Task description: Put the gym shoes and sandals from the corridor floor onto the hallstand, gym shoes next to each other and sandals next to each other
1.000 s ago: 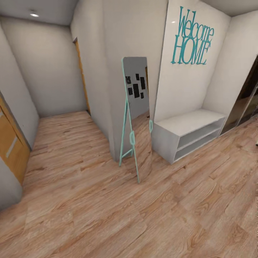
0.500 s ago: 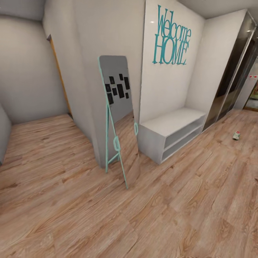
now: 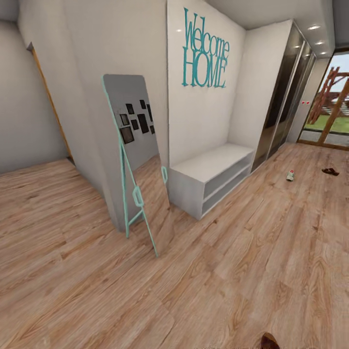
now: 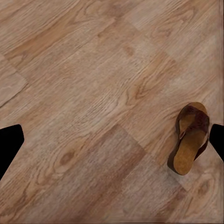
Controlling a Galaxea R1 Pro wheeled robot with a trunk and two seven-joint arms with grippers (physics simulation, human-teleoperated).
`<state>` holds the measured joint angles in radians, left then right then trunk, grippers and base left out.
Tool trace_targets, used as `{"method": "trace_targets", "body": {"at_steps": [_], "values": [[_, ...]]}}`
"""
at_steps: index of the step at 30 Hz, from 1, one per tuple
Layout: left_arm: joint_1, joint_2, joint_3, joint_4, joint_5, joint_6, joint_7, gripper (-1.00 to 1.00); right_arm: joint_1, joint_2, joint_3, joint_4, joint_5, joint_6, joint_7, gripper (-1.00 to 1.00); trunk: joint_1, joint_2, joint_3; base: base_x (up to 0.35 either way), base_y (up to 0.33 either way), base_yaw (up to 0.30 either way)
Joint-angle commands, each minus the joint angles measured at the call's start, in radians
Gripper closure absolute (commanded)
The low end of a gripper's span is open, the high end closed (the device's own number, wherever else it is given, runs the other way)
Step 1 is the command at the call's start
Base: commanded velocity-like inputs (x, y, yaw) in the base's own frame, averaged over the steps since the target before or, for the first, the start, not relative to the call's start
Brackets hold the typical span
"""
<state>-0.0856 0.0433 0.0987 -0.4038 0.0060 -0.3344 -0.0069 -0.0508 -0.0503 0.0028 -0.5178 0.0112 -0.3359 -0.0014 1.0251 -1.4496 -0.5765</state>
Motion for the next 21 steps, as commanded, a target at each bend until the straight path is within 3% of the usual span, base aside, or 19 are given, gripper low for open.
{"method": "trace_targets", "body": {"at_steps": [1, 17, 21], "values": [[0.0, 0.0, 0.002, 0.0, 0.0, -0.003, -0.001, -1.0, -0.001, 0.0, 0.0, 0.001, 0.001, -0.003, 0.0, -1.0, 0.0, 0.0, -0.001, 0.001, 0.0, -0.267], [0.0, 0.0, 0.003, 0.0, 0.003, -0.003, -0.001, -1.0, -0.001, 0.0, 0.0, 0.001, 0.001, -0.003, 0.0, -1.0, 0.0, 0.0, -0.001, 0.0, 0.0, -0.267], [0.0, 0.0, 0.003, 0.0, 0.003, -0.003, -0.001, -1.0, -0.001, 0.001, 0.0, 0.001, 0.001, -0.003, 0.0, -1.0, 0.015, -0.028, -0.013, 0.0, 0.0, -0.267]]}}
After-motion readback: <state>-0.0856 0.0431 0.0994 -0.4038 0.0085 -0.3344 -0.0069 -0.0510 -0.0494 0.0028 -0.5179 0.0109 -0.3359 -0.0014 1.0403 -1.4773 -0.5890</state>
